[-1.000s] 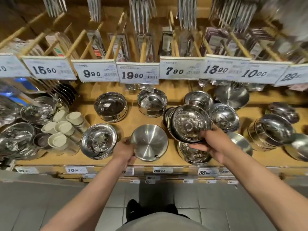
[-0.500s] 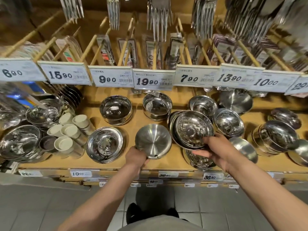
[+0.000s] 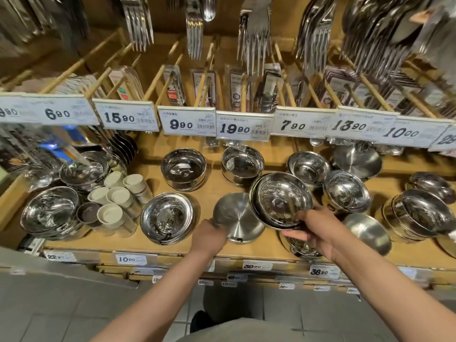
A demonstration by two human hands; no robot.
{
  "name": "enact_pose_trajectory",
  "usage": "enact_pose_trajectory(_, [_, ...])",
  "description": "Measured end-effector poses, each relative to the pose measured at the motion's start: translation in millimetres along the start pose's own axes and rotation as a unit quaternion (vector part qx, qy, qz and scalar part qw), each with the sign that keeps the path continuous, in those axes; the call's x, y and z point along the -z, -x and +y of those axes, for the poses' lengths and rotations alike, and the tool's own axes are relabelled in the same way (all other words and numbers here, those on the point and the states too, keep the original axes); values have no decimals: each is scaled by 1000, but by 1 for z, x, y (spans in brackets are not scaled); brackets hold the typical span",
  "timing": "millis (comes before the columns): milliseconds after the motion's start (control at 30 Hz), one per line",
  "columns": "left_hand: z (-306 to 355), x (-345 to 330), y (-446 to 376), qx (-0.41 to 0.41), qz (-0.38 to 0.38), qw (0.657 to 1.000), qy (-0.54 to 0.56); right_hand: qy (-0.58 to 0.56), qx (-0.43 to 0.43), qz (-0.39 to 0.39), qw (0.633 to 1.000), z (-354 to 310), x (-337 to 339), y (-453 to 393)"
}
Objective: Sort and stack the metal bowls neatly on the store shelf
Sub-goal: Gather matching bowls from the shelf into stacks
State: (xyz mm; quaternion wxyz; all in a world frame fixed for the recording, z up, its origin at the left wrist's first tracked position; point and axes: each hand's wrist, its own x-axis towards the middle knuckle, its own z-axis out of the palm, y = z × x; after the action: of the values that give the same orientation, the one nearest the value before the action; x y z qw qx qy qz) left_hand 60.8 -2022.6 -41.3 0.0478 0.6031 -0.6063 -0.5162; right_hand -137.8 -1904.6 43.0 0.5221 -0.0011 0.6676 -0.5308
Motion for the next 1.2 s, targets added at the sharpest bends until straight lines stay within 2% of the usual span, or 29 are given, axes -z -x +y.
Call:
enact_pose_trajectory(67, [10, 10, 16, -31, 18, 999, -30, 4, -3, -15, 1000, -1, -9, 2])
enact_pose_trajectory(100, [16, 16, 23, -34, 8, 999, 5, 9, -6, -23, 1000, -1, -15, 2])
enact_pose_trajectory(133, [22, 23, 29, -32, -22, 996, 74, 15, -10, -32, 999, -2, -22, 4])
enact_pose_trajectory(200, [35, 35, 40, -36, -120, 964, 233, 25, -14, -49, 998, -1, -36, 7])
enact_pose_trajectory(300, [40, 51, 51, -57, -175, 927, 326, 48, -16, -91, 995, 2, -57, 14])
enact_pose_trajectory(400, [31, 62, 54, -39, -144, 921, 361, 84, -19, -122, 989, 5, -75, 20])
enact_pose_trajectory(567, [14, 79, 51, -62, -78, 932, 348, 178, -22, -168, 969, 6, -90, 24])
enact_pose_trajectory(833, [4, 99, 49, -85, -14, 945, 315, 217, 84, -113, 966, -3, -98, 20])
enact_pose_trajectory(1000, [-7, 122, 43, -57, -17, 933, 354, 127, 64, -94, 985, -7, -93, 21])
enact_pose_trajectory(1200, [-20, 154, 33, -46, -21, 915, 401, 40, 50, -29, 998, -4, -82, 18])
